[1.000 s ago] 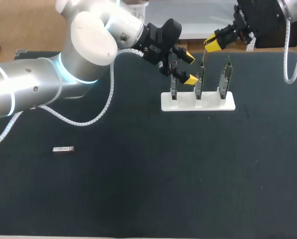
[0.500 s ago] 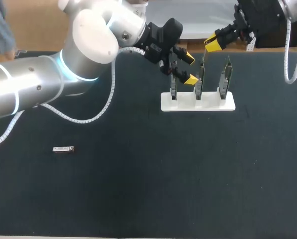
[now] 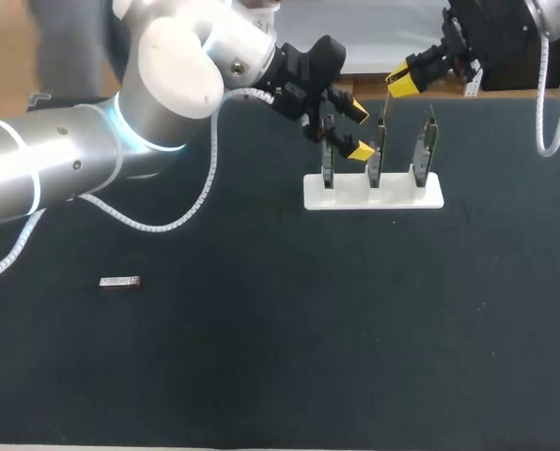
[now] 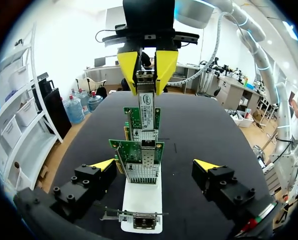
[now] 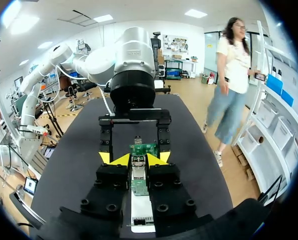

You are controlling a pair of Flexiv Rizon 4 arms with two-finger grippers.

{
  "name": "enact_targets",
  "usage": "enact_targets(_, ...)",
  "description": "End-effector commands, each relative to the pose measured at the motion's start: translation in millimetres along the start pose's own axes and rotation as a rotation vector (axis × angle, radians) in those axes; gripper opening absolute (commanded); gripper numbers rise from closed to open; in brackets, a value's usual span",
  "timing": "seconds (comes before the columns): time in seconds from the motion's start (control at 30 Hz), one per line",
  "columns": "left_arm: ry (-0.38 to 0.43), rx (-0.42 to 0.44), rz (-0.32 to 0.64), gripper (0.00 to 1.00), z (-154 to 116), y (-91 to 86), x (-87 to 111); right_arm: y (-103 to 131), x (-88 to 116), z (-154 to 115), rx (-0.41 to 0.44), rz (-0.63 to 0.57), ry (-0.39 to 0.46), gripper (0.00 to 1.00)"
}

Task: Pick up the optical module with the left hand, and insert it into the network port with the right hand.

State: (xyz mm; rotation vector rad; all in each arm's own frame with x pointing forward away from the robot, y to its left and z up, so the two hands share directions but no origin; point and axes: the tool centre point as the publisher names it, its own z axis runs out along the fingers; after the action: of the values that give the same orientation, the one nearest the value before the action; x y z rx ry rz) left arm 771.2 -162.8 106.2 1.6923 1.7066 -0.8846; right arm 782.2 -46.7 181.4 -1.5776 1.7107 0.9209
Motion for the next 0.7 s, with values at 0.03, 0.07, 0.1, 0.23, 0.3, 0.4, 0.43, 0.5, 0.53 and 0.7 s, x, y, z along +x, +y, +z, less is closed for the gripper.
enact_targets(0.03,0.016,0.008,0.008,1.0,1.4,-1.0,-0.6,-0.2,0.0,-0.3,-0.001,-0.001,0.001,0.0)
enact_targets(0.07,0.017,0.009,0.009,1.0,1.4,-1.0,-0.6,0.1,0.0,-0.3,-0.001,-0.002,0.001,0.0)
enact_targets(0.1,0.018,0.009,0.009,1.0,1.4,-1.1,-0.7,0.5,-0.1,-0.3,-0.002,-0.003,0.002,0.0)
enact_targets(0.23,0.015,0.002,0.004,1.0,0.6,-1.5,-0.8,1.3,-0.8,-0.2,-0.003,-0.006,0.001,0.0)
enact_targets(0.3,0.017,-0.002,0.004,1.0,0.5,-1.6,-0.9,1.7,-0.9,-0.1,-0.003,-0.006,0.001,0.0)
enact_targets(0.4,0.02,-0.003,0.005,1.0,0.7,-2.0,-0.7,2.5,-0.9,-0.1,-0.002,-0.006,0.0,0.0)
enact_targets(0.43,0.02,-0.003,0.005,1.0,0.7,-2.0,-0.7,2.8,-0.9,0.0,-0.002,-0.006,0.0,0.0)
enact_targets(0.5,0.02,-0.003,0.005,1.0,0.7,-2.0,-0.7,3.5,-1.1,0.3,-0.003,-0.008,-0.001,0.0)
enact_targets(0.53,0.02,-0.003,0.005,1.0,0.7,-2.0,-0.7,4.0,-1.4,0.6,-0.003,-0.011,-0.002,0.0)
enact_targets(0.7,0.02,-0.003,0.005,1.0,0.7,-2.0,-0.7,5.4,-2.7,2.1,0.001,-0.032,-0.001,0.0)
